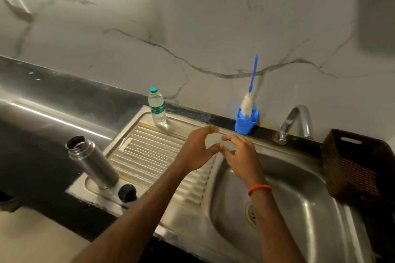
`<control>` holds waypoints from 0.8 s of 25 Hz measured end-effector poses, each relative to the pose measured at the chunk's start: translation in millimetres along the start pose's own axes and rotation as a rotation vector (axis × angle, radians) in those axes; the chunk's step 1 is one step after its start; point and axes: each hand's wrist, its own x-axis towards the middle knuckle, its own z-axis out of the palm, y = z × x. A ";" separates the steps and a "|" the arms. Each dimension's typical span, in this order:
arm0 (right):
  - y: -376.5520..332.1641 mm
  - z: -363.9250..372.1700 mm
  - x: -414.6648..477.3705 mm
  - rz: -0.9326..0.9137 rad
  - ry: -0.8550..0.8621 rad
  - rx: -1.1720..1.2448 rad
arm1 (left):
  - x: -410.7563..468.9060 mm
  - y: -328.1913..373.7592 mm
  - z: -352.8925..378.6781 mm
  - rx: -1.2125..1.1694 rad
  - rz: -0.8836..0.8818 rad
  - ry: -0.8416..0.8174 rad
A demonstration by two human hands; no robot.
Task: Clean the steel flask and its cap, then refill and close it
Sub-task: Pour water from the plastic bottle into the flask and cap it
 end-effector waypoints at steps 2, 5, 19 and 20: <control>-16.0 18.3 12.9 -0.030 -0.029 0.000 | 5.7 -15.9 -20.4 0.013 -0.025 0.022; -43.9 47.8 34.4 -0.056 -0.048 -0.023 | 19.5 -43.3 -49.1 0.030 -0.049 0.048; -117.0 150.0 154.1 -0.043 -0.167 -0.145 | 123.1 -152.1 -132.8 0.068 -0.159 0.268; -116.4 156.0 163.9 -0.034 -0.167 -0.139 | 130.4 -157.3 -131.2 0.061 -0.188 0.289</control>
